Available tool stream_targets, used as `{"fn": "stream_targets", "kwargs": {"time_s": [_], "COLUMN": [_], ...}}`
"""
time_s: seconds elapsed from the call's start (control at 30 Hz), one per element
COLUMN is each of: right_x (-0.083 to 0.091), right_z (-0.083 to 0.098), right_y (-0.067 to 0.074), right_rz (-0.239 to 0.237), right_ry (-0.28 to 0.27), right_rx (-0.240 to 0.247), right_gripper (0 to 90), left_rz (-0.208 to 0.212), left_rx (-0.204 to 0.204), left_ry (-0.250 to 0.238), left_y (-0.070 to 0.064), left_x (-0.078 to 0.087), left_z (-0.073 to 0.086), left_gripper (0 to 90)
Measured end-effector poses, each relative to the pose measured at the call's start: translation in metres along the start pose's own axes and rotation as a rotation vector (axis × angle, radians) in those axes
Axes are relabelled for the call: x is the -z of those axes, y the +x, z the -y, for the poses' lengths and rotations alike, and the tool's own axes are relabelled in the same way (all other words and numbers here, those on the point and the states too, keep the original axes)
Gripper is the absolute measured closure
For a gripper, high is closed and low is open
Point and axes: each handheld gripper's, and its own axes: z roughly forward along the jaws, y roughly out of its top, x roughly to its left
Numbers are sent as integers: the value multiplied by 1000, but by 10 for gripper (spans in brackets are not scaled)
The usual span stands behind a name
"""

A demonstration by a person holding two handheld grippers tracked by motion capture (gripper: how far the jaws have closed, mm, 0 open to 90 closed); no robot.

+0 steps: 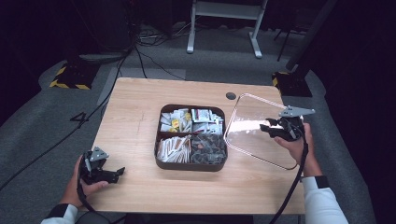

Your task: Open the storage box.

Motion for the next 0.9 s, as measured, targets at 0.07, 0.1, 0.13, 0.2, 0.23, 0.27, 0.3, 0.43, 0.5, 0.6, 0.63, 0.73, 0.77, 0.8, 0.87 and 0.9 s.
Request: {"fn": "stream_targets", "kwargs": {"time_s": [0.07,0.1,0.13,0.2,0.23,0.27,0.3,0.43,0.5,0.6,0.63,0.73,0.77,0.8,0.87,0.9], "right_x": [0,0,0,0,0,-1,-2,-6,-7,-15,-17,-24,-26,-28,-30,-32], "right_z": [4,4,6,9,11,14,16,22,23,29,31,35,36,37,39,40], "right_y": [-3,-3,-5,-7,-9,-11,-13,-17,-18,-22,-22,-24,-25,-26,-26,-27], "right_rz": [7,7,10,12,15,18,22,26,27,33,32,36,36,35,37,36], "right_ry": [5,5,7,12,12,19,22,34,36,54,62,79,85,86,91,95], "right_rx": [-9,-9,-15,-23,-27,-33,-35,-50,-53,-62,-65,-70,-69,-73,-77,-80], "right_gripper": [595,595,595,595,595,596,595,595,595,595,595,595,595,595,595,595], "left_rz": [0,0,0,0,0,0,0,0,0,0,0,0,0,0,0,0], "left_rx": [0,0,0,0,0,0,0,0,0,0,0,0,0,0,0,0], "left_ry": [0,0,0,0,0,0,0,0,0,0,0,0,0,0,0,0], "left_y": [0,0,0,0,0,0,0,0,0,0,0,0,0,0,0,0], "left_x": [0,0,0,0,0,0,0,0,0,0,0,0,0,0,0,0], "left_z": [0,0,0,0,0,0,0,0,0,0,0,0,0,0,0,0], "left_gripper": [5,4,4,5,4,5,5,5,5,5,5,5,5,5,5,4]}}
